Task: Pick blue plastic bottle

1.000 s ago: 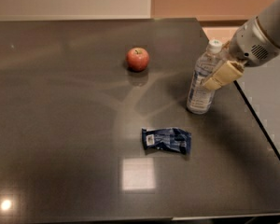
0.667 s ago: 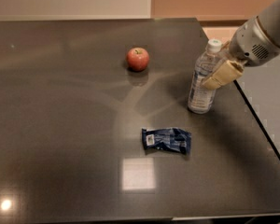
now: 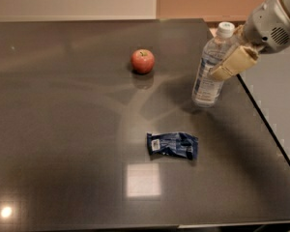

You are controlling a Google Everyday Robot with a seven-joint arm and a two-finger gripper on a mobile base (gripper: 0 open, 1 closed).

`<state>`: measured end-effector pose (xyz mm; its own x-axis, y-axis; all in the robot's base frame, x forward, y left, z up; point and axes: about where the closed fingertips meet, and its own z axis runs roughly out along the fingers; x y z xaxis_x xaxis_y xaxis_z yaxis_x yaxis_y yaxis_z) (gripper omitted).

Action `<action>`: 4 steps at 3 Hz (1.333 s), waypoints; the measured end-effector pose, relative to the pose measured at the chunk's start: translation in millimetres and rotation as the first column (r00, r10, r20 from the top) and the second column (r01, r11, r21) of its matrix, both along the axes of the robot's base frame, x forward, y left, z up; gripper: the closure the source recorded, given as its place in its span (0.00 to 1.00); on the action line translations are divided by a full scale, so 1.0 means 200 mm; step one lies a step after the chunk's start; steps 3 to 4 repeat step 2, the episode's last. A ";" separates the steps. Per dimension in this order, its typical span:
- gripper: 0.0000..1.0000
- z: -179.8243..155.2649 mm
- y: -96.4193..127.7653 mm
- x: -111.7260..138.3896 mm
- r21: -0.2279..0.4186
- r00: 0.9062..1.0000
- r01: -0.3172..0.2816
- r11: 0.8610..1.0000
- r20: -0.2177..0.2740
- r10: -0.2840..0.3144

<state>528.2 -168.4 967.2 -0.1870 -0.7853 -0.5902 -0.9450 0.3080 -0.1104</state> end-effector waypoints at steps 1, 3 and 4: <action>1.00 0.29 0.04 0.00 0.013 1.000 0.000 1.000 0.006 0.000; 1.00 0.29 0.04 0.00 0.013 1.000 0.000 1.000 0.006 0.000; 1.00 0.29 0.04 0.00 0.013 1.000 0.000 1.000 0.006 0.000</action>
Offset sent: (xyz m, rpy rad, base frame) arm -0.0020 0.0051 0.0822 0.0130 0.0221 -0.0062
